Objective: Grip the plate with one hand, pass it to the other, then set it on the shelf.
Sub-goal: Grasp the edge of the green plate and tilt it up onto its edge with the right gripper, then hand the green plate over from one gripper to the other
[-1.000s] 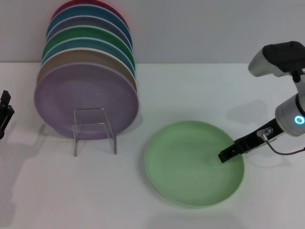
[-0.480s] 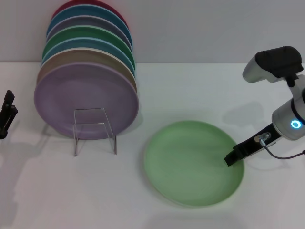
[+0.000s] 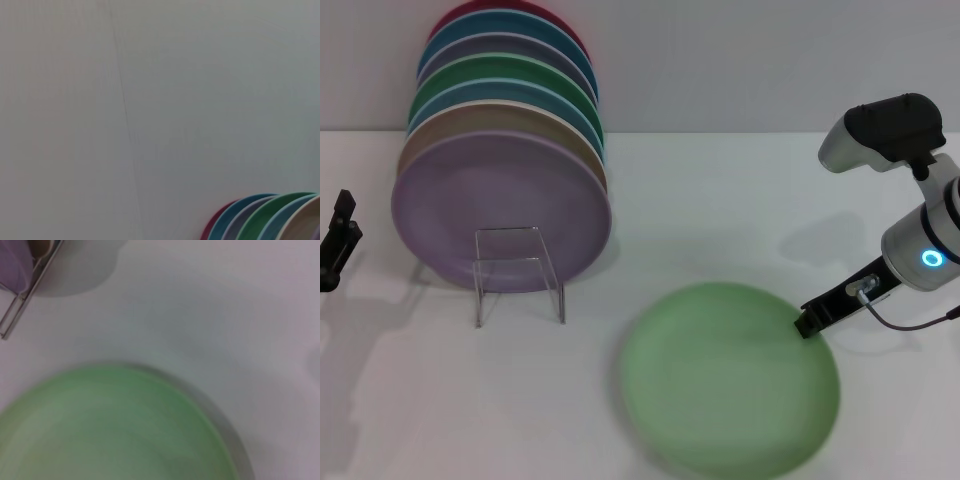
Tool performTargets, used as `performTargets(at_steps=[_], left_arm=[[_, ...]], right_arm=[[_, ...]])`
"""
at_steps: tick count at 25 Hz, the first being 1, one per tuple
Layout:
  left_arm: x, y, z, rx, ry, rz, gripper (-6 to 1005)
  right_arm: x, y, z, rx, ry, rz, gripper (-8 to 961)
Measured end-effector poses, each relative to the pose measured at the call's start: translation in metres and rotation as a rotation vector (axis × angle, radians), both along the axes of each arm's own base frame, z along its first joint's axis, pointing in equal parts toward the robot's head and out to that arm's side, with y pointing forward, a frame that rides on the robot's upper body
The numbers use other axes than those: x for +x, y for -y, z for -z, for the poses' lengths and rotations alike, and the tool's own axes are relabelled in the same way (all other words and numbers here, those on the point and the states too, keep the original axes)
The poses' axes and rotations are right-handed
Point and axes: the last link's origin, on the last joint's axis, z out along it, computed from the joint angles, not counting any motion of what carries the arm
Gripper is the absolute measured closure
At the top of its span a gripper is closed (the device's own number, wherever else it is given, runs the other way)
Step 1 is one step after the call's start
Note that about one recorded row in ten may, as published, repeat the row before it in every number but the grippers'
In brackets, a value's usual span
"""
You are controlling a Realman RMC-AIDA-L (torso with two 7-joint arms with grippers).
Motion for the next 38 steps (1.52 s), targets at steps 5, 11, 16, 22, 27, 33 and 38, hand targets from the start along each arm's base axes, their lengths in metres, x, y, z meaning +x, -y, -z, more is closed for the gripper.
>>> performTargets(at_steps=[5, 11, 16, 22, 27, 33, 38], left_arm=[[0.001, 0.0, 0.0, 0.002, 0.002, 0.003, 188], [0.003, 0.002, 0.001, 0.001, 0.009, 0.017, 189], [0.004, 0.003, 0.001, 0.002, 0.009, 0.024, 189], [0.011, 0.004, 0.001, 0.007, 0.02, 0.06, 189], [0.022, 0.011, -0.001, 0.029, 0.053, 0.119, 189], [0.038, 0.0, -0.002, -0.123, 0.161, 0.191, 189], [0.053, -0.017, -0.017, -0.334, 0.215, 0.205, 190]], right_arm=[[0.0, 0.003, 0.002, -0.007, -0.005, -0.018, 907], [-0.004, 0.006, -0.003, 0.013, -0.022, -0.051, 940], [-0.011, 0.01, -0.012, 0.039, -0.031, -0.083, 940], [-0.026, 0.018, -0.029, 0.084, -0.075, -0.155, 941], [-0.036, 0.026, -0.051, 0.156, -0.103, -0.221, 941], [-0.041, 0.039, -0.078, 0.252, -0.173, -0.353, 942], [-0.03, 0.053, -0.093, 0.354, -0.302, -0.495, 940]])
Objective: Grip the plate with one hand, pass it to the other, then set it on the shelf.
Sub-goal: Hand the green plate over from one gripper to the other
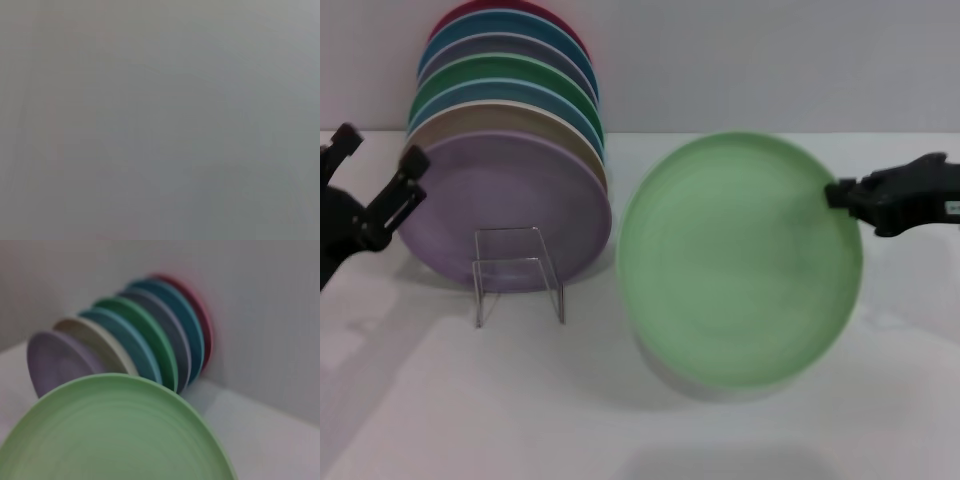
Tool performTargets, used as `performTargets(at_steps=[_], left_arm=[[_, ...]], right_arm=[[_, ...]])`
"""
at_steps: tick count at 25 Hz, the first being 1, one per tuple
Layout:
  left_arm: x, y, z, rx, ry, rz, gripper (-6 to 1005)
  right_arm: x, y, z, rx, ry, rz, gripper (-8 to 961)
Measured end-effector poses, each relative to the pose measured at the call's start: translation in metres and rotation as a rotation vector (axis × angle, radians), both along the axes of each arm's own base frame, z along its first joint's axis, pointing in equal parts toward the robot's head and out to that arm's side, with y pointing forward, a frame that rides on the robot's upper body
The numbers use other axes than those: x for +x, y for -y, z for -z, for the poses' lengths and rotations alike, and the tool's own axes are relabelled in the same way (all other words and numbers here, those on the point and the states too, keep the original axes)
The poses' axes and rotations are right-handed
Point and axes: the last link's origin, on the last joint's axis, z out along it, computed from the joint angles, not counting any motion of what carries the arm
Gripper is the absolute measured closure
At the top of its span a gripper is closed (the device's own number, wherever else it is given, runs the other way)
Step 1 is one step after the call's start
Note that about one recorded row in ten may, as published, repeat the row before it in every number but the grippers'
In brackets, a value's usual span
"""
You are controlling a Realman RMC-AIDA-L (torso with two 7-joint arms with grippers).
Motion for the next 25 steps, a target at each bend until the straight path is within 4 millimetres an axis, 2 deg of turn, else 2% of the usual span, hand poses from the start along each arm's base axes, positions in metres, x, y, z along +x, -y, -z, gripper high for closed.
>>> performTargets(at_steps=[2, 4, 6, 9, 15, 19, 25], left_arm=[[0.008, -0.001, -0.006, -0.029, -0.009, 0.014, 190], [0.028, -0.002, -0.014, -0.079, -0.012, 0.043, 190], [0.032, -0.003, -0.016, -0.108, -0.015, 0.045, 190], [0.051, -0.005, -0.02, -0.226, -0.012, 0.075, 190], [0.066, -0.012, -0.018, -0.332, -0.053, 0.064, 190], [0.082, -0.016, -0.01, -0.387, -0.12, 0.027, 190], [0.093, -0.018, -0.009, -0.399, -0.157, 0.002, 190]], right_arm=[[0.006, 0.005, -0.005, 0.043, -0.024, -0.04, 941], [0.021, 0.008, -0.009, 0.093, -0.027, -0.072, 942], [0.025, 0.009, -0.009, 0.101, -0.028, -0.078, 942], [0.035, 0.008, -0.007, 0.113, -0.031, -0.111, 941], [0.039, 0.004, -0.003, 0.175, -0.041, -0.275, 940], [0.049, -0.002, 0.005, 0.225, -0.057, -0.37, 941], [0.058, -0.012, 0.011, 0.24, -0.042, -0.395, 942]])
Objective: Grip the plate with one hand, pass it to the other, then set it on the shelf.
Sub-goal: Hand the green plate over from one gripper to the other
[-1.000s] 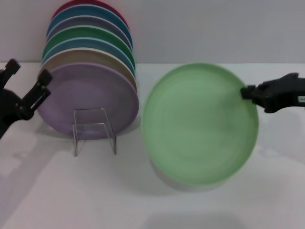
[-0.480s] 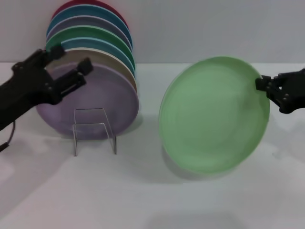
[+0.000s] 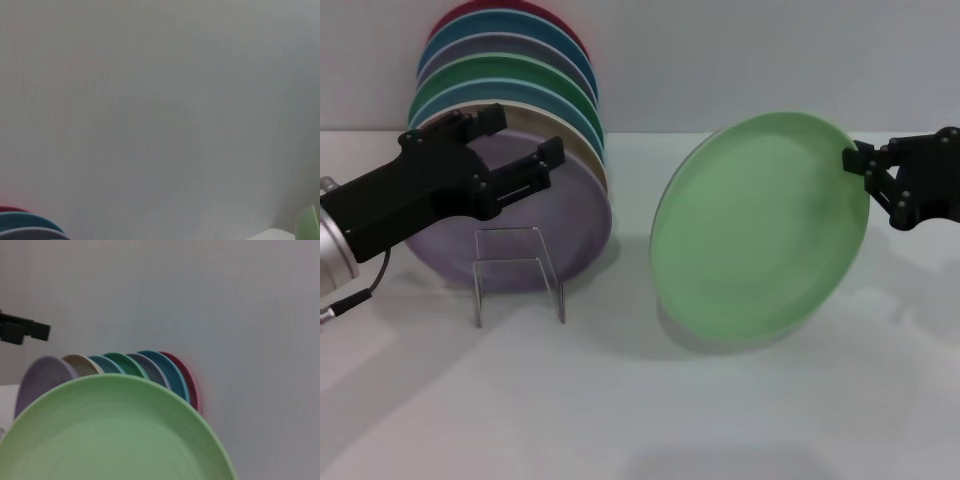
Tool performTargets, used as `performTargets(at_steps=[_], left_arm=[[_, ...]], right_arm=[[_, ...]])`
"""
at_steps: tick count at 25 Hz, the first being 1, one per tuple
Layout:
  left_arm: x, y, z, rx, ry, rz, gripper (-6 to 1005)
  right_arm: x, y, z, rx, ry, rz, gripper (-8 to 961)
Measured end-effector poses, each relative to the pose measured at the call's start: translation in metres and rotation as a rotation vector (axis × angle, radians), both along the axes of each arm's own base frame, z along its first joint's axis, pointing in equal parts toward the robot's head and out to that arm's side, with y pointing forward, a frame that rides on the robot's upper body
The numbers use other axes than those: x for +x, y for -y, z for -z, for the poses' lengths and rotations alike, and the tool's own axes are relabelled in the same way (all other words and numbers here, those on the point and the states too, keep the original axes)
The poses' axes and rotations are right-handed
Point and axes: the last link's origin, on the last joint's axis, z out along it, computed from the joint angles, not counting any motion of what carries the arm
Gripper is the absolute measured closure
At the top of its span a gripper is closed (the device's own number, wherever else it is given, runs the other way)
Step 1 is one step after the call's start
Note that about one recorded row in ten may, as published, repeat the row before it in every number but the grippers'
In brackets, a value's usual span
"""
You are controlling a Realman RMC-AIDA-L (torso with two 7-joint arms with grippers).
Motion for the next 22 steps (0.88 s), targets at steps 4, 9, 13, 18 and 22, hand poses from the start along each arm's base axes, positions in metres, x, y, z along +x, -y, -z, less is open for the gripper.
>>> performTargets(at_steps=[4, 9, 13, 18, 22], left_arm=[[0.01, -0.008, 0.007, 0.015, -0.098, -0.05, 191], [0.03, -0.013, 0.019, 0.048, -0.262, -0.103, 191], [0.038, -0.012, 0.02, 0.062, -0.282, -0.1, 191], [0.074, -0.003, 0.02, 0.077, -0.357, -0.054, 191], [0.1, 0.0, 0.022, 0.085, -0.417, -0.019, 190]], right_arm=[[0.01, -0.008, 0.005, 0.014, 0.011, 0.004, 941], [0.016, -0.009, 0.007, 0.021, 0.02, 0.008, 940], [0.019, -0.008, 0.007, 0.03, 0.029, 0.007, 941], [0.022, -0.009, 0.006, 0.041, 0.033, 0.004, 942], [0.023, -0.011, 0.007, 0.052, 0.035, -0.004, 941]])
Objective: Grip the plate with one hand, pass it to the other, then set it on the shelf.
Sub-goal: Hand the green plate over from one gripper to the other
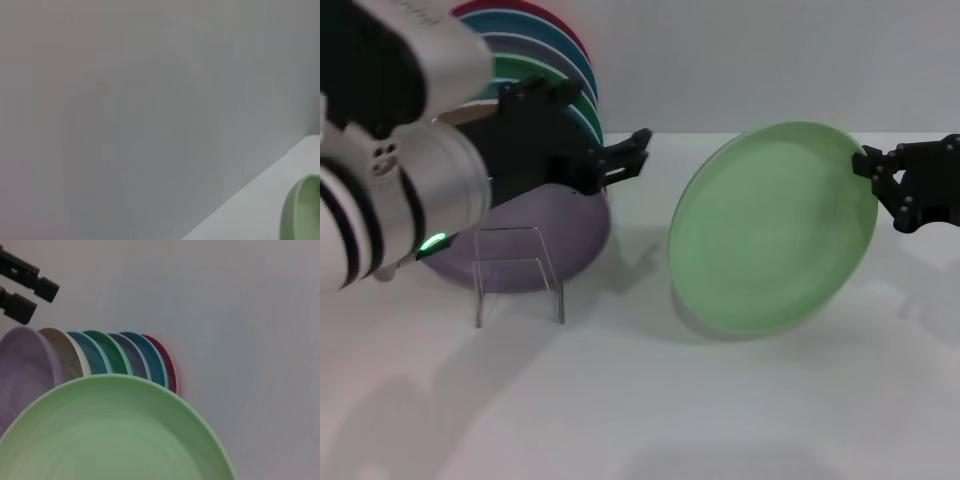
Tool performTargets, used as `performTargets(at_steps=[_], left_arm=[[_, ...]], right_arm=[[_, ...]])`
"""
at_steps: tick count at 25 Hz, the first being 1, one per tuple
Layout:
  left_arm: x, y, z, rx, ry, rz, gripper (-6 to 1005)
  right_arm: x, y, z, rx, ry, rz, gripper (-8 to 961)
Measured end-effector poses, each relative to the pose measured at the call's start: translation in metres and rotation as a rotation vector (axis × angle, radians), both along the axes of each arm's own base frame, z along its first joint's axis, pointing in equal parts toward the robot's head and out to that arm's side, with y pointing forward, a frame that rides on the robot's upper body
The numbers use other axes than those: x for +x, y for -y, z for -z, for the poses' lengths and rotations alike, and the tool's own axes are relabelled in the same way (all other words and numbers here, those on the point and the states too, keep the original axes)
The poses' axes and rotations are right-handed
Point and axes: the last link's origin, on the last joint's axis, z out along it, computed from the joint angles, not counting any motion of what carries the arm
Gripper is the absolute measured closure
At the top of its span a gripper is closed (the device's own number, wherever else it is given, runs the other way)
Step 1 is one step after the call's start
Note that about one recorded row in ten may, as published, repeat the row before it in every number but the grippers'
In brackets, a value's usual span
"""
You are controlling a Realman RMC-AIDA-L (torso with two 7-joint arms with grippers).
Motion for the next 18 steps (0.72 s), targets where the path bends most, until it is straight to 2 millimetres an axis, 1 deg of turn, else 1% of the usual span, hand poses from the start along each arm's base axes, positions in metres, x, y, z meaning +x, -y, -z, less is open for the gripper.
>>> performTargets(at_steps=[2, 5, 9, 12, 18], left_arm=[[0.009, -0.001, 0.003, -0.02, -0.029, 0.007, 190], [0.011, -0.002, 0.004, -0.04, -0.037, 0.016, 202], [0.009, -0.004, 0.006, -0.1, -0.039, 0.038, 219], [0.004, -0.007, 0.011, -0.133, -0.031, 0.014, 231], [0.004, -0.008, 0.02, -0.163, -0.045, 0.018, 255]], right_arm=[[0.0, -0.001, 0.002, -0.001, 0.005, -0.006, 940], [0.001, -0.001, 0.005, 0.003, 0.01, -0.017, 940], [-0.001, -0.001, 0.007, 0.005, -0.019, -0.03, 940], [-0.003, 0.0, 0.008, 0.006, -0.018, -0.05, 941], [-0.008, 0.0, 0.01, -0.011, -0.029, -0.074, 941]])
